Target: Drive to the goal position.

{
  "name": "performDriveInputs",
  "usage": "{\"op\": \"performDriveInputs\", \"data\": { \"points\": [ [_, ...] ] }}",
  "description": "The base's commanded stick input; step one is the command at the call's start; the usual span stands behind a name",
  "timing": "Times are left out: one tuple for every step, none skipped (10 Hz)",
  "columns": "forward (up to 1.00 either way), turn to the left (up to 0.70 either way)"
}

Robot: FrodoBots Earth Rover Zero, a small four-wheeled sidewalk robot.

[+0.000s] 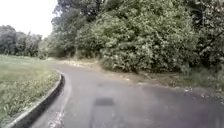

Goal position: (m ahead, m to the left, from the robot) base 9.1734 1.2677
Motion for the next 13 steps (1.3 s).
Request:
{"op": "performDriveInputs", "data": {
  "points": [
    [0.70, 0.35],
    [0.70, 0.35],
    [0.70, 0.34],
    [0.70, 0.30],
    [0.70, 0.26],
    [0.70, 0.14],
    [0.70, 0.03],
    [0.70, 0.00],
    [0.70, 0.00],
    [0.70, 0.00],
    [0.70, 0.00],
    [0.70, 0.00],
    [0.70, 0.00]
  ]
}}
